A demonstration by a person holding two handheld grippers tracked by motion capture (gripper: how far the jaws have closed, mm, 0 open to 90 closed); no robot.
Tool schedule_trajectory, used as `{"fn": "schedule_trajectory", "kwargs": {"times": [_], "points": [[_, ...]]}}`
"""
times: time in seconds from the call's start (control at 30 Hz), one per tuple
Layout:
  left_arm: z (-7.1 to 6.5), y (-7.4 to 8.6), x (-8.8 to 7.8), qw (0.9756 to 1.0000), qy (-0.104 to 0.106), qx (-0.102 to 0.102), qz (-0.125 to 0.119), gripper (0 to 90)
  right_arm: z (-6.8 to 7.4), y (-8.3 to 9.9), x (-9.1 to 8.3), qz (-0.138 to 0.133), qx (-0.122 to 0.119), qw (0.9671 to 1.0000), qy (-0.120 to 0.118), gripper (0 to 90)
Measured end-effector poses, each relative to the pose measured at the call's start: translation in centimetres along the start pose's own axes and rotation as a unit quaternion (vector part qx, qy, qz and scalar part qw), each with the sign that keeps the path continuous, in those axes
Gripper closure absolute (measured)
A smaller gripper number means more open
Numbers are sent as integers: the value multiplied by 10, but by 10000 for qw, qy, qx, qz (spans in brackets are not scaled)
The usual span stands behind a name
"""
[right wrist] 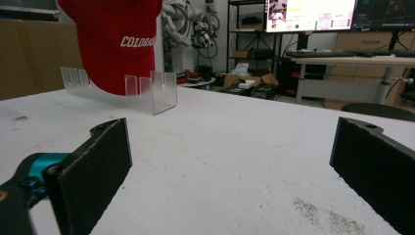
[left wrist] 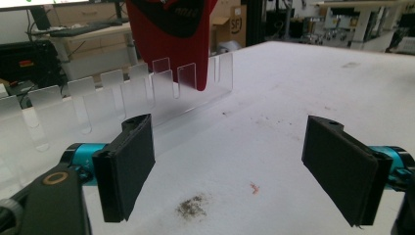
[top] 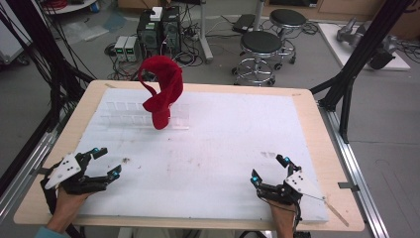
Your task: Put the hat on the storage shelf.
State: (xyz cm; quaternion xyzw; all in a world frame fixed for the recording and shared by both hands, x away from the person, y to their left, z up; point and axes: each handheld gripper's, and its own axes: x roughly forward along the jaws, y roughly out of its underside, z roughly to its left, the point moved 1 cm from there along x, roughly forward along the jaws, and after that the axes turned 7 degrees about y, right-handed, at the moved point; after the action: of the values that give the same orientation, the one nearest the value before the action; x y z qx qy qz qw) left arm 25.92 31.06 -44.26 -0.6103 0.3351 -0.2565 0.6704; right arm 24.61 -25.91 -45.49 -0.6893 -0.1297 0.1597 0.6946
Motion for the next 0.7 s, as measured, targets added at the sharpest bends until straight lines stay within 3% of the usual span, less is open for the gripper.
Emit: {"fn": "schedule_trajectory", "kwargs": {"times": [0.2, 0.7], "points": [[-1, 10, -6, 9999, -34, -71, -113, 201, 1, 0, 0, 3, -9, 10000, 52, 6], [-2, 12, -9, 9995, -162, -73, -255, 207, 1, 0, 1, 33, -38, 9999, 89, 6]]}}
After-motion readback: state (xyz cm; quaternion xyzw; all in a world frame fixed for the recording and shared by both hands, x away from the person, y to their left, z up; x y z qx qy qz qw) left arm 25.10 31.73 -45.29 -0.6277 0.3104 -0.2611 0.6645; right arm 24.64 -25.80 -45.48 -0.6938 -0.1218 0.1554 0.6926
